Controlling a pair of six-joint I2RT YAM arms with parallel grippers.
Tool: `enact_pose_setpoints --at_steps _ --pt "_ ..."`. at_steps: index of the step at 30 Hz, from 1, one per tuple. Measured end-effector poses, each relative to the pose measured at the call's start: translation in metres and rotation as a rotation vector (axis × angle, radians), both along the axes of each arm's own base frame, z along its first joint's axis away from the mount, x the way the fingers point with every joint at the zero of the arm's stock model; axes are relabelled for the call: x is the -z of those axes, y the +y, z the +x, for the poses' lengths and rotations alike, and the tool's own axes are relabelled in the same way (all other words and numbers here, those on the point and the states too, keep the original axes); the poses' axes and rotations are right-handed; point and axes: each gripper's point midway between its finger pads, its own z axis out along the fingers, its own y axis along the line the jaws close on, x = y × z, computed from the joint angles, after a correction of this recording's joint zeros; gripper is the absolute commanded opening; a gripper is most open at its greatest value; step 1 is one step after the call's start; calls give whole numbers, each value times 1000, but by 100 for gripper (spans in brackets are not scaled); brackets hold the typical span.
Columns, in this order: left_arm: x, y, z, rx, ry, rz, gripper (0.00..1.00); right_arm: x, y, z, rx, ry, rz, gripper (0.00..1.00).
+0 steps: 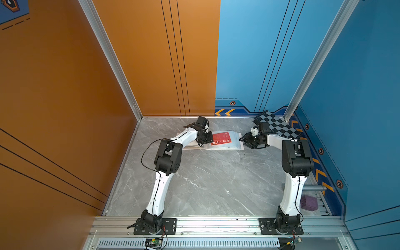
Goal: Place the photos into the photo albums
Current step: Insert the photo into the photo album.
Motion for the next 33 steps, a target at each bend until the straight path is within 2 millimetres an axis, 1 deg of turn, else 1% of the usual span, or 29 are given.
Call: enact_pose_setpoints --at_steps 7,14,20,23,26,29,31,33 --pt "1 -2 1 4 -10 -12 28 -2 3 2 21 9 48 50" --pt "3 -2 3 4 -19 -25 27 -5 16 4 39 5 183 50" --pt "0 0 -1 -1 -22 -31 30 -5 16 2 46 3 184 50" --pt "-3 4 -11 -3 -11 -27 33 -10 16 -8 34 7 147 50" --pt "-10 12 -25 -17 2 -16 38 -26 17 -12 18 -20 119 50" --pt "-24 25 -45 -50 -14 9 39 -41 24 -13 -4 -62 95 50" --pt "-37 32 -56 -92 -44 -11 40 -44 30 -14 -21 -72 81 50" --pt "-44 37 -66 -148 -77 -58 42 -43 40 -18 -42 -70 72 50"
